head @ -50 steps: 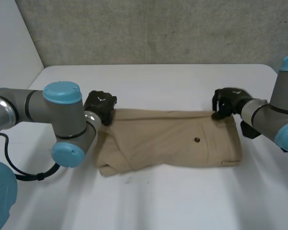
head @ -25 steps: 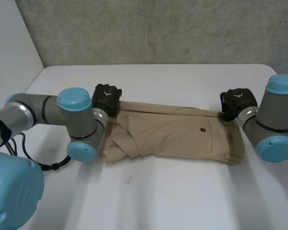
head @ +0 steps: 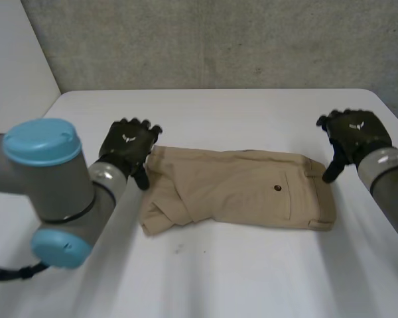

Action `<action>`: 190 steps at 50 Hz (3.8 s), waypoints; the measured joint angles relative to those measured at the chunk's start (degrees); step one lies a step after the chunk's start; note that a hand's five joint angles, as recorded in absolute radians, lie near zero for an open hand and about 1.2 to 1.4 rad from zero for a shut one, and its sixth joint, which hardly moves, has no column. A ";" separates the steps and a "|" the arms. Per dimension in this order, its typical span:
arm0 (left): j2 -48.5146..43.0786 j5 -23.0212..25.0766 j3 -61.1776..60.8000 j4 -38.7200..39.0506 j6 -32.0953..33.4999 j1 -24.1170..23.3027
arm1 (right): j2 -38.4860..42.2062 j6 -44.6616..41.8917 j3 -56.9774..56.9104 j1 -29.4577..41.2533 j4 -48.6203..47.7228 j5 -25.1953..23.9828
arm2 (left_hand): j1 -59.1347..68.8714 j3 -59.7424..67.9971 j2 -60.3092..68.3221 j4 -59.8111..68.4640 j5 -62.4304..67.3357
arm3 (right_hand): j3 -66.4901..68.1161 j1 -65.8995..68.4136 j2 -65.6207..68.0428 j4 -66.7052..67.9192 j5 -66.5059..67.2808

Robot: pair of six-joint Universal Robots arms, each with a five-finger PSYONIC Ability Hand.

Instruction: Fold the shorts.

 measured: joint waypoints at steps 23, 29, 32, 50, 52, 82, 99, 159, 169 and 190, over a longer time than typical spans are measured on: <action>1.53 5.05 -11.10 -2.13 -12.94 1.94 | -1.37 0.31 16.59 -0.18 -4.83 -7.14 | 31.58 29.58 29.60 30.16 29.13 | 21.50 18.65 21.86 21.64 19.28; -2.33 5.00 -10.08 -0.07 -12.44 3.02 | 1.26 0.11 16.79 -0.07 -9.04 -5.88 | 52.48 52.92 53.21 53.48 52.01 | 37.37 31.64 37.76 37.60 34.96; -2.93 4.93 -10.11 0.34 -12.29 3.12 | 1.88 -0.13 16.74 -0.08 -9.97 -5.41 | 52.60 54.84 55.16 55.61 52.85 | 50.25 40.00 50.80 50.74 47.02; 6.25 4.74 -18.14 1.96 -2.41 8.37 | 2.83 -3.14 16.28 -1.50 -12.93 -3.27 | 52.60 55.01 55.46 55.87 52.85 | 52.34 40.40 52.60 53.17 48.30; 6.60 4.80 -19.31 2.94 0.15 9.23 | 3.01 -3.72 16.23 -1.39 -12.90 -3.23 | 52.60 55.02 55.48 55.88 52.85 | 52.34 40.40 52.60 53.17 48.30; 14.36 4.29 -20.37 3.54 -4.49 1.78 | -6.89 2.11 21.33 -5.99 -3.86 -5.78 | 32.74 31.40 30.84 31.18 30.57 | 14.67 13.65 15.23 14.83 14.26; 13.83 4.54 -20.58 3.49 -16.05 4.70 | 2.56 2.25 19.72 -7.04 -10.94 -7.25 | 26.83 25.32 25.03 25.42 24.66 | 26.15 22.87 27.02 26.35 24.05; 17.29 4.82 -23.77 3.17 -15.91 6.70 | 1.95 -2.62 16.95 -18.77 -7.30 -11.28 | 23.71 21.74 21.41 22.01 20.89 | 24.68 22.66 25.56 24.55 24.76; 17.29 4.88 -24.01 3.17 -15.95 6.69 | 4.20 -3.41 16.71 -18.43 -10.32 -11.17 | 23.71 21.74 21.41 22.01 20.89 | 41.15 36.10 41.39 41.46 39.38; 18.46 4.71 -23.92 3.17 -15.89 6.69 | -3.22 -15.15 6.16 -15.92 -1.92 -8.96 | 23.71 21.74 21.41 22.01 20.90 | 52.46 42.56 52.69 53.23 50.21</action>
